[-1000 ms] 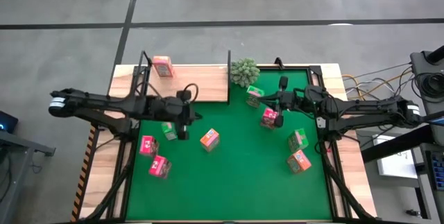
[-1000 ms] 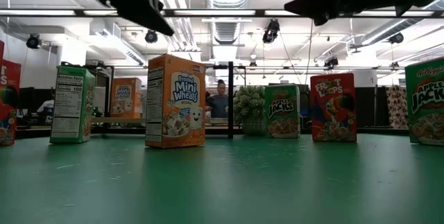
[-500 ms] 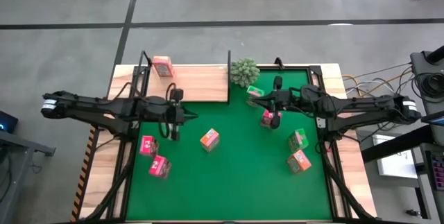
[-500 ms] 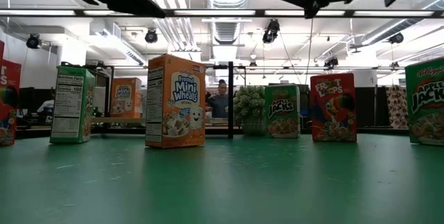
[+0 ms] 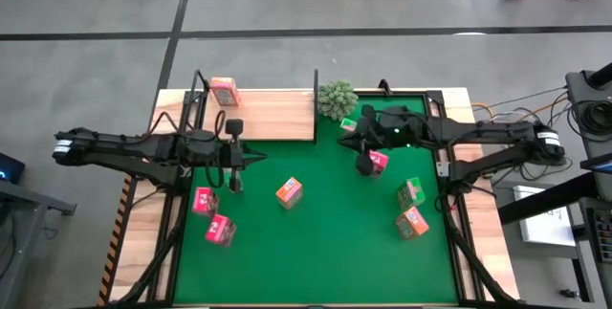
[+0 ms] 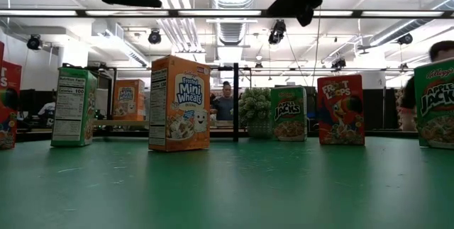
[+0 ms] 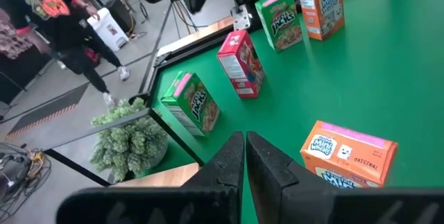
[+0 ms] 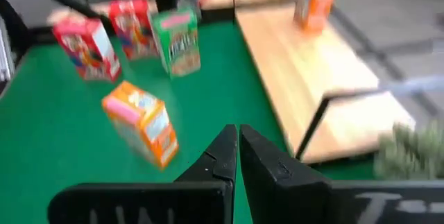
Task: Stack cereal on shelf
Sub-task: Put the top green cereal box on the shelf
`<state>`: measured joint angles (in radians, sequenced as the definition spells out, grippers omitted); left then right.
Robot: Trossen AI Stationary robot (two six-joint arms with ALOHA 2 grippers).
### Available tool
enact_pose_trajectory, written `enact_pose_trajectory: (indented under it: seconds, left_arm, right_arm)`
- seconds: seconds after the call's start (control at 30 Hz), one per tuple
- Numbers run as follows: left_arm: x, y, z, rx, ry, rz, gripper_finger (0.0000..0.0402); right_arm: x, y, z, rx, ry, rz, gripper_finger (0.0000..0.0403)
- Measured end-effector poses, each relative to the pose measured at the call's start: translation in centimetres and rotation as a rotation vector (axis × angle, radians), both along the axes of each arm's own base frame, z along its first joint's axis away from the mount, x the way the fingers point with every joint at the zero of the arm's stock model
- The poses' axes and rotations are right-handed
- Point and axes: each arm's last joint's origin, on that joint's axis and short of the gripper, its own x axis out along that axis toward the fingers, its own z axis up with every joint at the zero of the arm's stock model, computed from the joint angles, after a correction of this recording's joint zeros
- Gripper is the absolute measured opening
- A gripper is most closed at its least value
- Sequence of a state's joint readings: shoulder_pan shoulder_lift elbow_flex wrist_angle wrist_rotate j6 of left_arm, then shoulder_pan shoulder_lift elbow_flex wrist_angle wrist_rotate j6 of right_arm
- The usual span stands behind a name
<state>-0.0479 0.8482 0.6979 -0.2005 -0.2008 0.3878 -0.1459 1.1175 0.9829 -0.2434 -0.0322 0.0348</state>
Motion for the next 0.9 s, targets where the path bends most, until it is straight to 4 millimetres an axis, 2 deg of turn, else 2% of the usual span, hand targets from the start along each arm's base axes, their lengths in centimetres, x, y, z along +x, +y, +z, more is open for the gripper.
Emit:
enact_pose_trajectory:
  seconds: [0.3,0.77,0.9]
  left_arm:
    - [0.0,0.0,0.0,0.013,0.006,-0.003,0.0000]
    - [0.0,0.0,-0.1,0.014,0.006,-0.004,0.0000]
    - [0.0,0.0,-0.1,0.008,0.005,-0.002,0.0000]
  right_arm:
    - [0.1,0.0,1.3,0.194,0.314,-0.114,0.0009]
    - [0.4,0.0,1.3,0.191,0.340,-0.109,0.0009]
    - [0.3,-0.3,1.2,0.194,0.333,-0.247,0.0009]
